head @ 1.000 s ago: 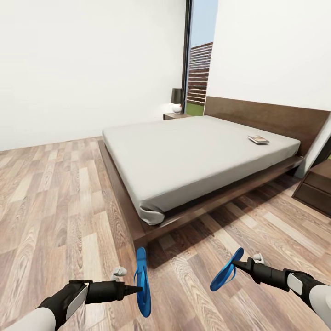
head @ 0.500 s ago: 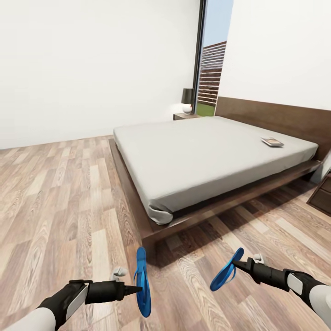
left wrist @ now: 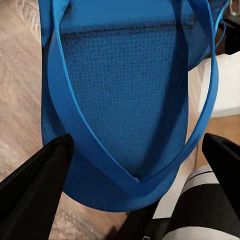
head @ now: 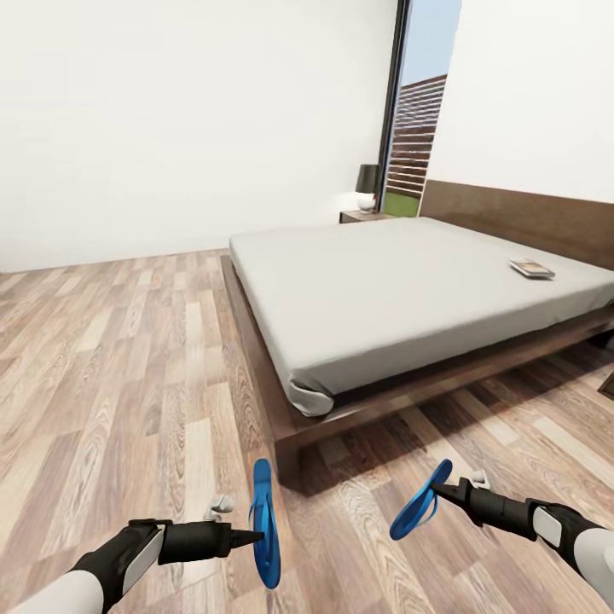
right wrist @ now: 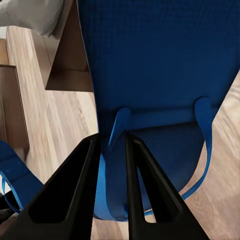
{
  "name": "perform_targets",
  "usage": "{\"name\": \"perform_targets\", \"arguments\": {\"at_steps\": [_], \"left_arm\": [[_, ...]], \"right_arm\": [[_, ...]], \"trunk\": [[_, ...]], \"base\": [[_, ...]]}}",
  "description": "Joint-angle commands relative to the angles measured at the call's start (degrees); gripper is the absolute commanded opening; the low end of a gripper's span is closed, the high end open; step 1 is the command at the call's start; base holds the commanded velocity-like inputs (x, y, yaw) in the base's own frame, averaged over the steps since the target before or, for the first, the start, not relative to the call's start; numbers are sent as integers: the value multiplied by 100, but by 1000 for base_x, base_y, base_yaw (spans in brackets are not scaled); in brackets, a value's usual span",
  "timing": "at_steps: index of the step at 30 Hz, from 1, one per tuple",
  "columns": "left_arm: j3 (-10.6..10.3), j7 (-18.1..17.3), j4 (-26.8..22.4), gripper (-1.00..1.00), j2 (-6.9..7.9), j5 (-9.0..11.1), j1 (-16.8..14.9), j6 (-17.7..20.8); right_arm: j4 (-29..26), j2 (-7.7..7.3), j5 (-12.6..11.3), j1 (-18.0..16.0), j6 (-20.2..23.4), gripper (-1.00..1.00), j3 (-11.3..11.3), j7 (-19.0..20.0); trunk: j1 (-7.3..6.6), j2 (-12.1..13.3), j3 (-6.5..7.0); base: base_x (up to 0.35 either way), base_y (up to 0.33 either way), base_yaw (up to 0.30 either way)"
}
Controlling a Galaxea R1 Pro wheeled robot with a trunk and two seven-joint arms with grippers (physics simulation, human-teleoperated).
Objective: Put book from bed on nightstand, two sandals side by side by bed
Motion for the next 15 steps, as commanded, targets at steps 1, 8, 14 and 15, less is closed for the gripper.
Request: {"name": "perform_targets", "arguments": {"at_steps": [1, 8, 14, 15], "left_arm": [[-36, -5, -3, -100, 5, 58, -5, 58], [-35, -9, -3, -100, 11, 58, -5, 58], [-35, -10, 24, -100, 13, 58, -5, 58], [-35, -10, 30, -100, 13, 58, -5, 58]], "right_arm": [[17, -2, -73, -9, 56, -100, 41, 42], [17, -3, -74, -8, 56, -100, 40, 42], [17, -2, -75, -7, 56, -100, 40, 42], [17, -3, -76, -7, 56, -100, 40, 42]], "trunk": [[-1, -2, -5], [-1, -2, -5], [-1, -2, -5], [-1, -2, -5]], "base": [[0, -81, 145], [0, -83, 142], [0, -84, 128], [0, -84, 71]]}}
